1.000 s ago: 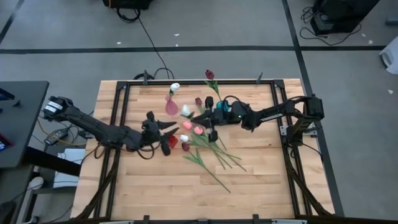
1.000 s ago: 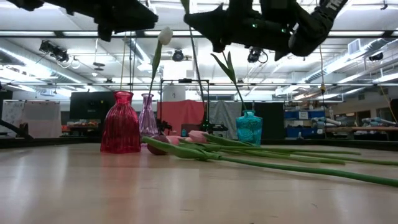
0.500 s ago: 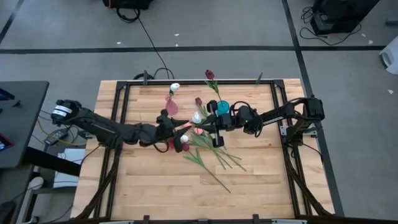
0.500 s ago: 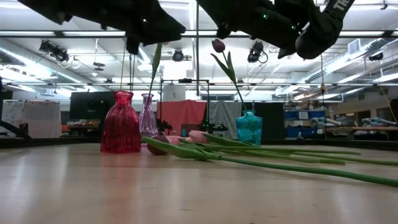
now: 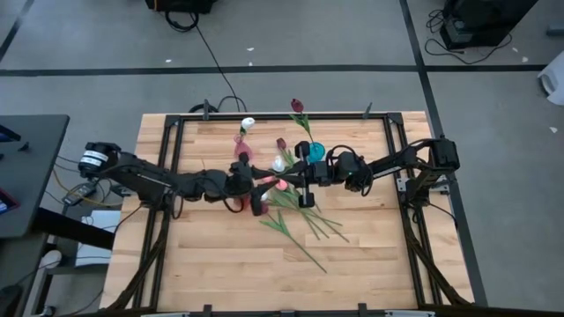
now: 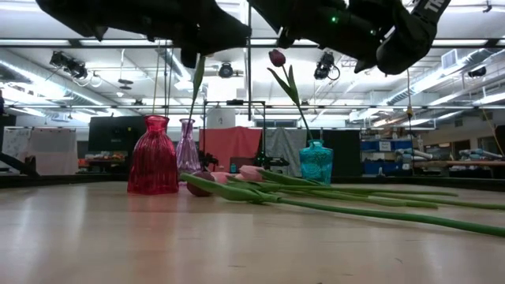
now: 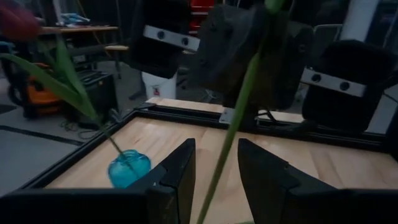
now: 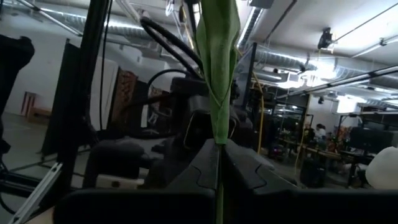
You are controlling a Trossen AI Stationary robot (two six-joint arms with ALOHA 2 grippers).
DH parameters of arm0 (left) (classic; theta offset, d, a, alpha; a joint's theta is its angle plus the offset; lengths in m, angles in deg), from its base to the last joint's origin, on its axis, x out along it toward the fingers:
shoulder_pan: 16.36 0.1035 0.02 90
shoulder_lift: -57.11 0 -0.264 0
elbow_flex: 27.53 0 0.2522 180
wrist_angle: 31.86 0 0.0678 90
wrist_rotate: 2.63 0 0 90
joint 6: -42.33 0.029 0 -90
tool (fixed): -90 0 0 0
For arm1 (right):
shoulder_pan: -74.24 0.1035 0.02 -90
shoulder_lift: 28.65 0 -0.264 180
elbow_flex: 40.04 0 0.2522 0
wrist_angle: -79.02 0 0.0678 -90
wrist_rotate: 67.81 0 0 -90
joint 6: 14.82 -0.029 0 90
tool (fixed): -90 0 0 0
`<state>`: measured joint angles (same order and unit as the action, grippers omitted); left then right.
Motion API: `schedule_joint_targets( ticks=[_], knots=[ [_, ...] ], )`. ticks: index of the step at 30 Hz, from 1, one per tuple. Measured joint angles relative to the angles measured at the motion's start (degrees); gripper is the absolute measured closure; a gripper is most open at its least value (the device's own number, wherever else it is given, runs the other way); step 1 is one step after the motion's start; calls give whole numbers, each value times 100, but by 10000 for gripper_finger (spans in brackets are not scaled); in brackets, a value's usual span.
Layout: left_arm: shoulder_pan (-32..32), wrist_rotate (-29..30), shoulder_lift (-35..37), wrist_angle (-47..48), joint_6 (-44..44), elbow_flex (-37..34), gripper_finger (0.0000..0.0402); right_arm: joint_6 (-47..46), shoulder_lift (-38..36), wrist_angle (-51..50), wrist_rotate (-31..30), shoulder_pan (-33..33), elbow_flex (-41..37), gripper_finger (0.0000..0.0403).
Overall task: Sort flowers into vase by color
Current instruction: Put the top white flower into the pink vase
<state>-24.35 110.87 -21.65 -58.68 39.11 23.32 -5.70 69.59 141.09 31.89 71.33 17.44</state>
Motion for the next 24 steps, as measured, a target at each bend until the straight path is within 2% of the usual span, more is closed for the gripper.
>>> schedule_joint_targets(
  ticks=[9,16,19,24],
  knots=[
    [164,-69,-267,-25,328,296,288,-154,2,-49,-19,5,0,384],
    [192,-88,-260,449,511,583,389,-453,2,-245,-158,-65,0,378],
    [239,-84,-256,582,347,593,387,-624,2,-372,-227,-115,0,360],
    [277,-95,143,1024,297,574,393,-767,0,-497,-112,-137,0,306]
  ],
)
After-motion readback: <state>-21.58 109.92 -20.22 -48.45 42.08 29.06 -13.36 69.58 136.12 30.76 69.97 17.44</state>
